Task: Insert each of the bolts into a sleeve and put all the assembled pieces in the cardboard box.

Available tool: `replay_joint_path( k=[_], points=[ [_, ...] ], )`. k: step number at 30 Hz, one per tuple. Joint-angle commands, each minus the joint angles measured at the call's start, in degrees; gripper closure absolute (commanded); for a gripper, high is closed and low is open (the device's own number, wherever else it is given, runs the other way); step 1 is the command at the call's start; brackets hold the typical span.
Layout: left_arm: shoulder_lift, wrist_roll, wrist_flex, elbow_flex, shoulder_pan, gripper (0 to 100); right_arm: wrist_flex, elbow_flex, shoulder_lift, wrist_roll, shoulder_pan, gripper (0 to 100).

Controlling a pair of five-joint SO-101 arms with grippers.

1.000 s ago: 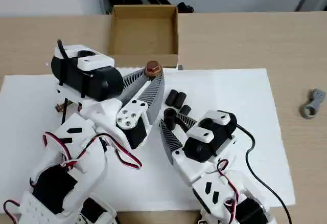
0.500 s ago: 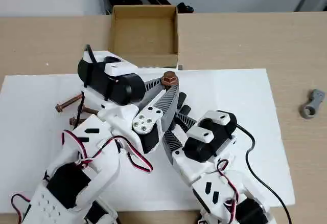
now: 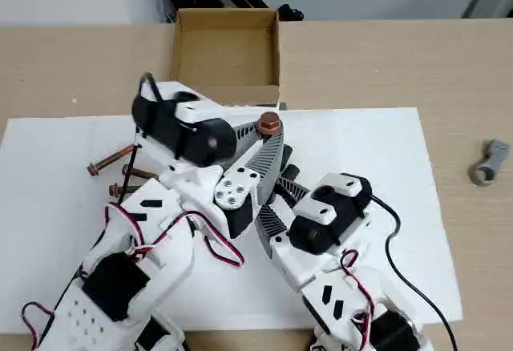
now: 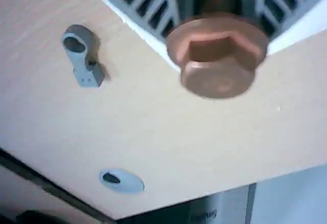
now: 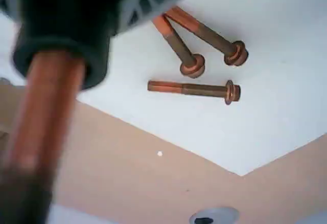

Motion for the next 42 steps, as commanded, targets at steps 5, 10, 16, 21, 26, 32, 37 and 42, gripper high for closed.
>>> replay_joint_path(
  k=[5,10,16,21,26,32,37,42],
  points=[
    [0.09,-0.62,-2.11,0.4,-1.05,100,-1.19,-0.26,-0.22,-0.44,-0.66,99.5],
    [-0.18,-0.7,1.32,0.04,-1.41,99,-1.36,-0.26,-0.22,-0.44,-0.57,99.5],
    [0.0,-0.7,7.91,0.4,-1.32,99,-1.45,-0.35,-0.22,-0.44,-0.48,99.5],
    [0.09,-0.7,11.08,0.13,-1.32,98,-1.45,-0.35,-0.22,-0.44,-0.57,99.5],
    [0.09,-0.44,13.98,0.04,-1.41,89,-1.45,-0.53,-0.22,-0.44,-0.57,99.5],
    [0.09,-0.35,19.69,0.04,-1.76,85,-1.54,-0.62,-0.22,-0.44,-0.48,99.5],
    [0.09,1.93,22.59,-0.75,-2.73,83,-4.7,-0.62,0.13,-0.35,-0.4,99.5],
    [0.09,2.2,28.04,-7.69,-9.23,82,-5.67,-0.97,0.22,-0.35,2.51,99.5]
  ],
)
